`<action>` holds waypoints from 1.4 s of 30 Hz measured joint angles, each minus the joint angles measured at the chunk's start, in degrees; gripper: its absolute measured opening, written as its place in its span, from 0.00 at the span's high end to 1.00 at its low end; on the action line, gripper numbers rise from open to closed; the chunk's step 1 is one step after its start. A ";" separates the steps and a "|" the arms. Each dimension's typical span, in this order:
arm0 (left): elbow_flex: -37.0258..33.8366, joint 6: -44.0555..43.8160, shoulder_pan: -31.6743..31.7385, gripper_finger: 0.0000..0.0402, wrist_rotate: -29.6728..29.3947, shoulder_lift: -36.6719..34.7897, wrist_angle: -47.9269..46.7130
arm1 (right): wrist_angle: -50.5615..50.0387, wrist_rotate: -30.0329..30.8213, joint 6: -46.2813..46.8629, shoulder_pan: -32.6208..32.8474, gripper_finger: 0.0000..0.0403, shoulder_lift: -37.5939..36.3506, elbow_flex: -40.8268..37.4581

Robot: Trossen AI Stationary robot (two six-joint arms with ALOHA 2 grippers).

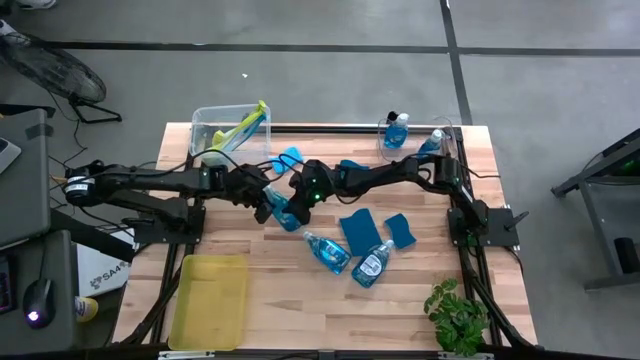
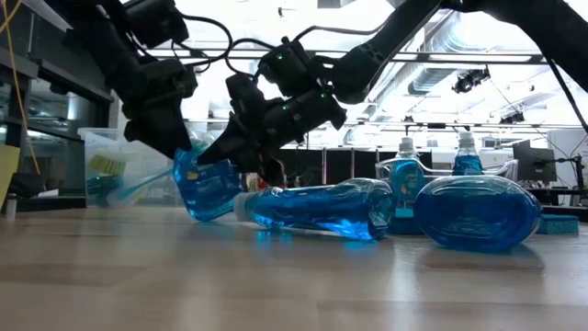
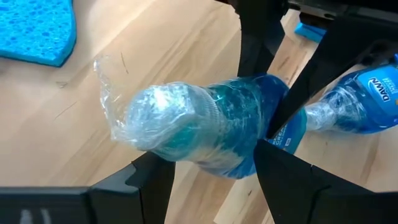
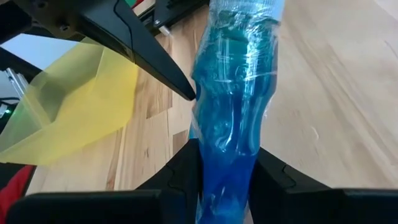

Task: Pick & Place Kitchen Sink Supplies
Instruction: Put the top soap dispenser into the transparent bin

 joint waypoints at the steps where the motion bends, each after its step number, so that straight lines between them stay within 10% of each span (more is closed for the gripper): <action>1: 0.00 0.01 0.00 0.48 0.12 0.00 0.14 | 0.00 -0.02 -0.11 0.03 0.78 -0.02 0.00; 25: 0.17 6.78 -3.18 0.48 9.55 0.00 10.13 | 0.82 -5.69 -12.65 0.67 0.78 -0.04 0.13; 42: 0.09 7.12 -4.20 0.48 9.47 0.00 12.37 | 1.75 6.92 -33.05 4.73 0.78 -0.15 0.17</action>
